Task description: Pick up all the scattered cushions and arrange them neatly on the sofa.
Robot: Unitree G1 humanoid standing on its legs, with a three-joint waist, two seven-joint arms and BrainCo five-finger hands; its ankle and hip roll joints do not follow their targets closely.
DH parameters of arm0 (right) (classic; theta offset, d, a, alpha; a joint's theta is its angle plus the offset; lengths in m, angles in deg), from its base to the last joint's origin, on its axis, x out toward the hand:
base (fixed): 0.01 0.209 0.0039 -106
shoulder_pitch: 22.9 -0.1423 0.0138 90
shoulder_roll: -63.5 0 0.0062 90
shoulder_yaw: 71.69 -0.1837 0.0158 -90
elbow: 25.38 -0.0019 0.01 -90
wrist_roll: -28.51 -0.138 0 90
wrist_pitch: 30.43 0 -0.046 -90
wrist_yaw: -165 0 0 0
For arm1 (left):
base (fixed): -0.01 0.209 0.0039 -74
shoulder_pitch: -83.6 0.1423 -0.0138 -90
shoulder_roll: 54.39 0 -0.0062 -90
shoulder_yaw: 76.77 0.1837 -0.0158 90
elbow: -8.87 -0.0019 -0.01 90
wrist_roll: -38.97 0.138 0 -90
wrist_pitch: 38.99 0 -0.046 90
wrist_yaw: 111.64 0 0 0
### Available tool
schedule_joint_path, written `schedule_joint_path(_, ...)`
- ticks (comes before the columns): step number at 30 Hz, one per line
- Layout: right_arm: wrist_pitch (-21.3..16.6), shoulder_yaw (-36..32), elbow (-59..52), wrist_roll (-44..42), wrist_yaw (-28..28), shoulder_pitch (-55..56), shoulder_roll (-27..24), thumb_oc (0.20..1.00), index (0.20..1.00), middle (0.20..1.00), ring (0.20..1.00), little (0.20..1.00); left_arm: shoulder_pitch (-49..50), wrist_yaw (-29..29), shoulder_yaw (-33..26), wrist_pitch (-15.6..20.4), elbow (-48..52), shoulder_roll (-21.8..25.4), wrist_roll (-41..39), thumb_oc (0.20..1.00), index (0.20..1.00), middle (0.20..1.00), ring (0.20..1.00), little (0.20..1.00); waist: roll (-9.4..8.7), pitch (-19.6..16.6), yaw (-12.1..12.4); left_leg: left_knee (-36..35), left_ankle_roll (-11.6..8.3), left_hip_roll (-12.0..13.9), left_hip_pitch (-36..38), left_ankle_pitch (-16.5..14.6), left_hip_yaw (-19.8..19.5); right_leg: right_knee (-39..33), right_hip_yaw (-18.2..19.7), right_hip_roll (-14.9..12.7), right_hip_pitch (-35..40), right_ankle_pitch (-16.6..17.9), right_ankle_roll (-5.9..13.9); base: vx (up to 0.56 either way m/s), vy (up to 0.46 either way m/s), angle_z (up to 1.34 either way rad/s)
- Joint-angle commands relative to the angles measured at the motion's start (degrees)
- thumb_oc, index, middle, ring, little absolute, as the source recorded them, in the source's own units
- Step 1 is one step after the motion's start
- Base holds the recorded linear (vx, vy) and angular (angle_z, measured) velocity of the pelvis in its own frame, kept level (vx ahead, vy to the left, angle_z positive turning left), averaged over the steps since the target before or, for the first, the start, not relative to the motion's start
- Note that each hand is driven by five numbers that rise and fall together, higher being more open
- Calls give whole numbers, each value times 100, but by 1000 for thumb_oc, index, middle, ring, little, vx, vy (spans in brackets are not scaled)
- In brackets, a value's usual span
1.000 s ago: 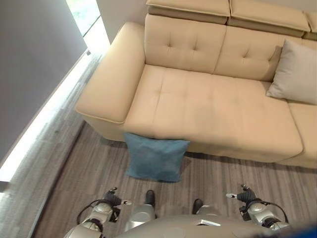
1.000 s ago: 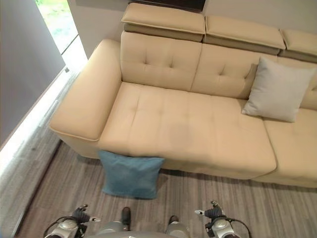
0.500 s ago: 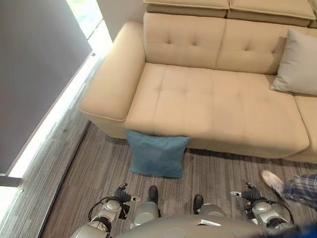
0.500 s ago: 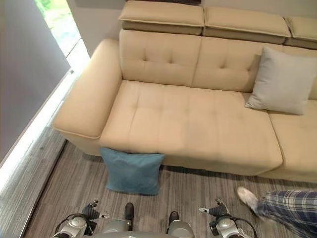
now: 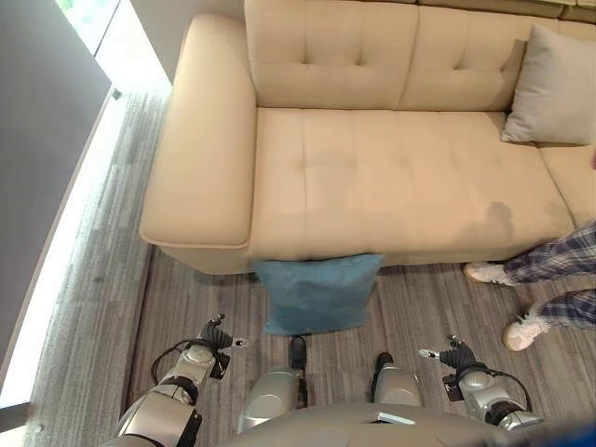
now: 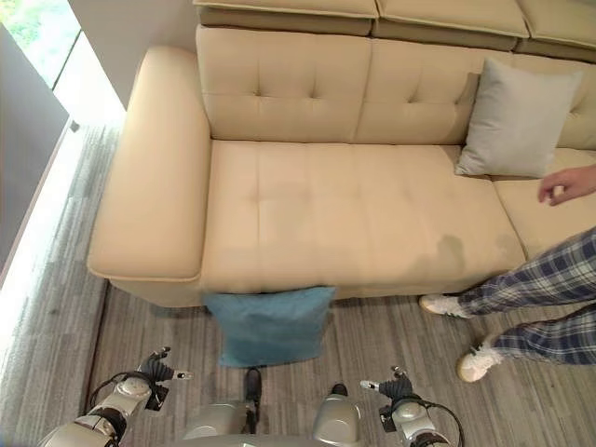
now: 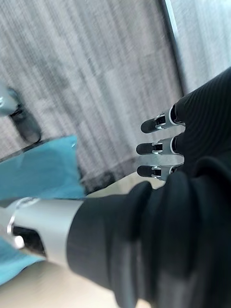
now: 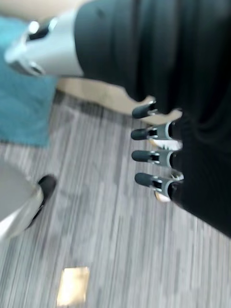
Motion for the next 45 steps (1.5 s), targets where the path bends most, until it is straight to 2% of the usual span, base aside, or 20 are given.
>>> schedule_joint_path(1,-206,163,-29,-47,-144,-53,-441,1000,1000,1000,1000,1000,167,44,-29,98,201,-104,2,1000,1000,1000,1000,1000,-196,-250,27,890,-772,283,-394,-654,67,-1512,86,552,318,217,-47,141,34,0)
schedule_joint_path(3,-214,166,-29,-72,-148,-31,-451,1000,1000,1000,1000,1000,217,47,-72,96,180,-158,-1,1000,1000,1000,1000,1000,-222,-307,44,837,-819,277,-359,-641,75,-1798,170,632,427,278,-58,75,-49,51)
schedule_joint_path(6,-211,168,-33,-46,-176,-12,-464,1000,1000,1000,1000,1000,274,35,-78,86,162,-216,2,1000,1000,1000,1000,1000,-208,-383,57,588,-869,352,-214,-569,93,-2166,24,660,640,388,-20,81,-72,42)
schedule_joint_path(11,-243,199,-166,-14,-158,59,-473,1000,1000,1000,1000,1000,315,41,-60,70,266,-222,30,1000,1000,1000,1000,1000,-154,-415,27,219,-923,417,47,-409,34,-2367,22,734,902,349,-46,20,-87,6)
schedule_joint_path(14,-253,219,-206,13,-145,66,-492,1000,1000,1000,1000,1000,328,43,-35,59,246,-267,21,1000,1000,1000,1000,1000,-158,-372,11,331,-952,423,5,-394,-19,-2379,52,752,934,336,-77,-47,-40,-4)
schedule_joint_path(18,-235,188,-139,13,-139,87,-517,1000,1000,1000,1000,1000,329,-5,43,35,237,-349,27,1000,1000,1000,1000,1000,-148,-392,-14,379,-940,419,-21,-420,-17,-2377,42,755,959,336,-80,-45,33,0)
schedule_joint_path(22,-196,208,-119,67,-153,75,-508,1000,1000,1000,1000,1000,307,-16,110,35,247,-346,69,1000,1000,1000,1000,1000,-148,-390,-15,155,-883,411,10,-355,-24,-2259,83,700,764,456,23,-67,72,-6)
schedule_joint_path(23,-189,213,-131,82,-160,53,-505,1000,1000,1000,1000,1000,283,-2,112,36,266,-317,62,1000,1000,1000,1000,1000,-140,-369,-25,128,-852,414,-28,-322,-38,-2062,147,682,595,463,46,-229,92,-30)
schedule_joint_path(24,-173,232,-115,47,-154,-36,-493,1000,1000,1000,1000,1000,185,42,92,43,286,-225,7,1000,1000,1000,1000,1000,-90,-277,-67,201,-792,429,-266,-223,-78,-1539,483,688,240,373,121,-204,65,-45)
schedule_joint_path(25,-173,232,-115,47,-154,-37,-492,1000,1000,1000,1000,1000,184,42,92,43,285,-225,6,1000,1000,1000,1000,1000,-93,-282,-62,206,-791,427,-275,-225,-73,-1527,490,685,226,368,121,-194,38,-43)
schedule_joint_path(27,-197,234,-99,32,-174,-90,-498,1000,1000,1000,1000,1000,158,68,43,70,274,-175,-60,1000,1000,1000,1000,1000,-81,-318,40,248,-812,475,-400,-192,-1,-1620,352,512,411,326,88,-97,-76,-10)
schedule_joint_path(30,-209,184,-144,-10,-175,-38,-505,1000,1000,1000,1000,1000,205,68,29,93,236,-184,-65,1000,1000,1000,1000,1000,-180,-401,90,283,-887,448,-434,-188,20,-1957,339,478,594,366,73,-35,-86,-12)
schedule_joint_path(37,-276,93,-216,-184,-232,52,-523,1000,1000,1000,1000,1000,144,78,88,98,246,-325,-117,1000,1000,1000,1000,1000,-167,-407,-22,190,-1010,588,-434,-89,-32,-2336,190,610,705,417,13,3,-62,18)
schedule_joint_path(41,-338,61,-441,-234,-382,0,-529,1000,1000,1000,1000,1000,-47,262,59,179,589,-280,-362,1000,1000,1000,1000,1000,-163,-175,-39,195,-1029,624,-534,-67,-40,-2291,107,574,585,418,10,-73,-13,14)
schedule_joint_path(43,-366,21,-687,-326,-767,-394,-554,1000,1000,1000,1000,1000,-572,692,122,374,1122,-152,-873,1000,1000,1000,1000,1000,-122,355,-78,726,-1011,580,-1460,-42,-68,-1632,161,487,-425,412,-70,-407,15,15)
schedule_joint_path(45,-366,21,-686,-326,-767,-394,-554,1000,1000,1000,1000,1000,-572,692,122,374,1122,-152,-874,1000,1000,1000,1000,1000,-122,344,-79,733,-1011,580,-1476,-44,-69,-1627,160,487,-439,410,-70,-270,83,22)
